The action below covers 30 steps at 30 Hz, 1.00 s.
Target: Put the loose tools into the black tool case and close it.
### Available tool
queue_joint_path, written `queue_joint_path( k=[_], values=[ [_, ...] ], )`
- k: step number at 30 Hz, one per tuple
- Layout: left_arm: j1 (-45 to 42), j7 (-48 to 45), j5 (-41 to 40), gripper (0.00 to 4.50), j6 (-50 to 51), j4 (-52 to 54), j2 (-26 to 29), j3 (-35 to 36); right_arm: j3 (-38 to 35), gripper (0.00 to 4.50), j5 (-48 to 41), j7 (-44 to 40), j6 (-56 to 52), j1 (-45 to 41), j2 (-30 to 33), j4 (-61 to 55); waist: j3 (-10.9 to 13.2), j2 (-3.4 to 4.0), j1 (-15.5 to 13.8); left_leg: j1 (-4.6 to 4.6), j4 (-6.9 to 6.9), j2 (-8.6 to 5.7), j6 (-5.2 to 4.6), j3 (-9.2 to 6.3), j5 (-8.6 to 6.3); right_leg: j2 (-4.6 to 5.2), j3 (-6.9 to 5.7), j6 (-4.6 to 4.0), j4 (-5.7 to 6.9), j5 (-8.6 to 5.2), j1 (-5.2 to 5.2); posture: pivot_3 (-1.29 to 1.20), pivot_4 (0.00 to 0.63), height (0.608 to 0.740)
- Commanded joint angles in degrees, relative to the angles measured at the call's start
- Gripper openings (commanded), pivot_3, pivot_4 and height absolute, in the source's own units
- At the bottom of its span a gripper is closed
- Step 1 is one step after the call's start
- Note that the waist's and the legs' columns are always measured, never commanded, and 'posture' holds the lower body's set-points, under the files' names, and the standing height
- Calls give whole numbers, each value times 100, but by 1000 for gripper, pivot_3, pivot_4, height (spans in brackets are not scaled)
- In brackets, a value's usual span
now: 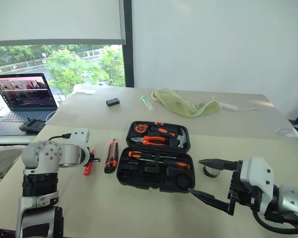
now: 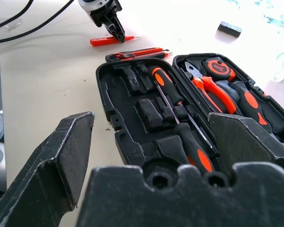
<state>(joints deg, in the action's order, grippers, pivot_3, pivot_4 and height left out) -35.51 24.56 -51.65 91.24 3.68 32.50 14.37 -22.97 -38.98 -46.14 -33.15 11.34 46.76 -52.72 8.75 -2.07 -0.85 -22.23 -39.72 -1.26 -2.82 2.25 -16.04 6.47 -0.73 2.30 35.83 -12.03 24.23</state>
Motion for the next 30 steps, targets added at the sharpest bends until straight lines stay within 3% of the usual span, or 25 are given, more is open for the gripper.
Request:
queue_joint_path(
  k=[1,4,6,9,11,14,16,20,25,30],
  values=[
    [354,-930,236,330,-408,605,421,-321,-19,4500,-69,-19,167,-126,72,-16,0,0,4,-2,0,0,7,0,4,-1,0,0,-1,0,1,0,150,740],
    [427,-1957,220,330,-1434,670,403,21,16,4500,-19,7,203,-142,47,15,1,-1,8,-5,1,3,25,2,15,-3,-1,-4,-3,-2,4,0,150,740],
    [504,-3307,2,330,-2315,698,357,167,47,4500,74,54,254,-116,4,19,3,-4,-47,-11,-1,4,22,1,14,0,-4,-6,-4,-2,5,0,150,740],
    [447,-6329,201,330,-3102,710,1435,-869,96,4500,-93,126,249,-175,-147,100,7,-13,-54,-20,-5,5,22,2,14,5,-8,-17,-13,-2,9,0,150,740],
    [262,-7962,1110,330,-4243,506,2071,-1899,94,4500,-96,129,208,-193,-122,140,8,-7,-38,-20,-3,5,11,6,22,-5,-15,-36,-14,-10,11,0,150,740],
    [-484,-9573,2523,330,-5972,-458,2222,-3168,68,4500,-89,134,182,-189,-59,188,11,23,-84,-14,1,1,-47,21,26,-7,-15,-71,-28,-30,2,0,150,740],
    [-1036,-10222,3262,330,-7017,-1204,1968,-3705,17,4500,-18,157,227,-83,-54,150,12,24,-126,-19,0,7,-80,26,13,-14,-15,-70,-48,-28,-2,0,150,740],
    [-1902,-10982,3931,330,-8017,-2335,1220,-4172,-106,4500,21,228,273,216,-125,-46,13,22,-153,-69,-27,9,-112,26,10,-35,-20,-26,-73,4,12,0,150,740],
    [-2482,-11334,4512,330,-8554,-3113,453,-4415,-262,4500,-17,402,267,633,-257,-365,13,22,-147,-111,-86,-3,-160,23,-18,-33,-29,31,-83,31,11,0,150,740],
    [-2776,-11477,4845,330,-8391,-3259,22,-4438,-369,4500,-11,545,273,893,-337,-562,14,21,-114,-116,-127,-15,-199,31,-41,-20,-11,82,-88,43,-1,0,150,740]
  ],
)
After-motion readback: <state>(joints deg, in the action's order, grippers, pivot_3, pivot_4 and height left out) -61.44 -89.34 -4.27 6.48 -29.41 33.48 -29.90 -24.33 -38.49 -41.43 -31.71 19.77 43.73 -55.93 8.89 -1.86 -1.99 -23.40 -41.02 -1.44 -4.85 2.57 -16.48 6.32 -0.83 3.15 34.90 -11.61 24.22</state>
